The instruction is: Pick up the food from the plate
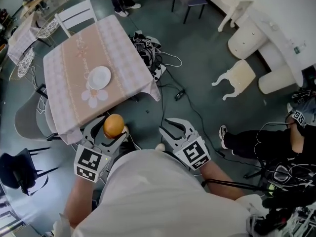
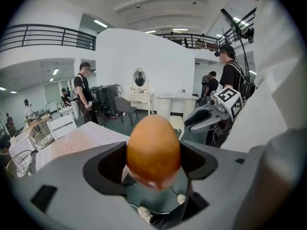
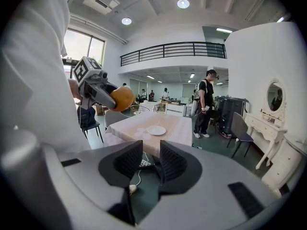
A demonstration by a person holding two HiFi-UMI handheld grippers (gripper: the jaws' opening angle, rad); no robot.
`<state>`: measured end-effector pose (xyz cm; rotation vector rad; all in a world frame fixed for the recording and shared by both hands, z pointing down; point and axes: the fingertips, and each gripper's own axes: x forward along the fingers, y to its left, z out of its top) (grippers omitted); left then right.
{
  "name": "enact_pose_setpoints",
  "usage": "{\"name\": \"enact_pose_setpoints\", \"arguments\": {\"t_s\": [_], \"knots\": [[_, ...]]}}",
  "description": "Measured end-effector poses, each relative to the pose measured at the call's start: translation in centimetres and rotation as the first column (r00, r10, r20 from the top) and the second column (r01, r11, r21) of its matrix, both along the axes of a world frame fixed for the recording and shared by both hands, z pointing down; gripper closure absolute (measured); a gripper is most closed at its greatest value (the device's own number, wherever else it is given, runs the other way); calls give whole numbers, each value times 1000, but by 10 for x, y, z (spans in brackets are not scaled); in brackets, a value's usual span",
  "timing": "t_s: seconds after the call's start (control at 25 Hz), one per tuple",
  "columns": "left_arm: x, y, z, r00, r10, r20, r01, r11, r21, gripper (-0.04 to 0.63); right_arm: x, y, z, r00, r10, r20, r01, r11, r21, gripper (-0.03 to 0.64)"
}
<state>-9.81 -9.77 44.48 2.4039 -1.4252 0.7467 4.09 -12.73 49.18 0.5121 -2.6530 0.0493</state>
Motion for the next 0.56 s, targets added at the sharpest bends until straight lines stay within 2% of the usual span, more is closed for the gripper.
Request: {"name": "enact_pose_setpoints", "arguments": {"t_s": [0.2,0.56], "knots": [[-17,8,0,1000,-11,-7,11,1000,-8,242,-17,6,-2,1000,-10,-3,10,1000,1,495],[-24,-3,0,999,-40,-6,40,999,-7,242,-26,-6,-4,999,-43,-1,43,999,0,497]]}}
